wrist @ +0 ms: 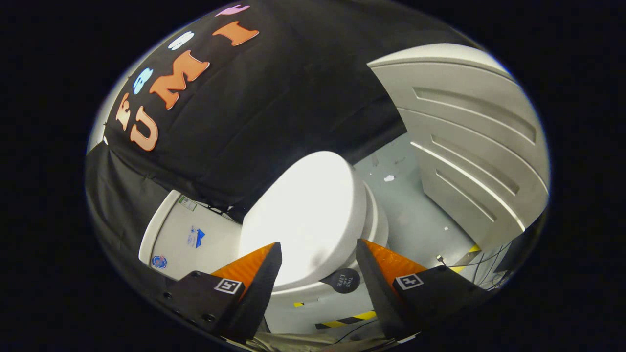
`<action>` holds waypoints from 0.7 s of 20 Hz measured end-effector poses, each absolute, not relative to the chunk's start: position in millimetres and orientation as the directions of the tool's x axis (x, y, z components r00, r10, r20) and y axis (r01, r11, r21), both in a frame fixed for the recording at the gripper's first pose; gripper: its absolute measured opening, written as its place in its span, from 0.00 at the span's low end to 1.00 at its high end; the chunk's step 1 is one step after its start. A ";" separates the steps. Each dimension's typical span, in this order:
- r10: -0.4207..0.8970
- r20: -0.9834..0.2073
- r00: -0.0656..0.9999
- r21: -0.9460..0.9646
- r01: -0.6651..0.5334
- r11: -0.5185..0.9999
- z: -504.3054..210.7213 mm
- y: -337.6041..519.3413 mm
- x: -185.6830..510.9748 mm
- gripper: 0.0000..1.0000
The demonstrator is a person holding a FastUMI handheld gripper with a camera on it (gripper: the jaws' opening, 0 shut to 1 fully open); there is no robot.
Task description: Open the toilet lid.
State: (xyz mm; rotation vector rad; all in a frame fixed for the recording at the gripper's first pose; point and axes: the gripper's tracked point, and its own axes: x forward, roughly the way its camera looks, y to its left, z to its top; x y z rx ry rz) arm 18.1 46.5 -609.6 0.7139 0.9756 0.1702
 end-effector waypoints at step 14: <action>0.578 -0.604 0.549 0.795 0.363 0.486 -665.8 58.4 -9.2 0.76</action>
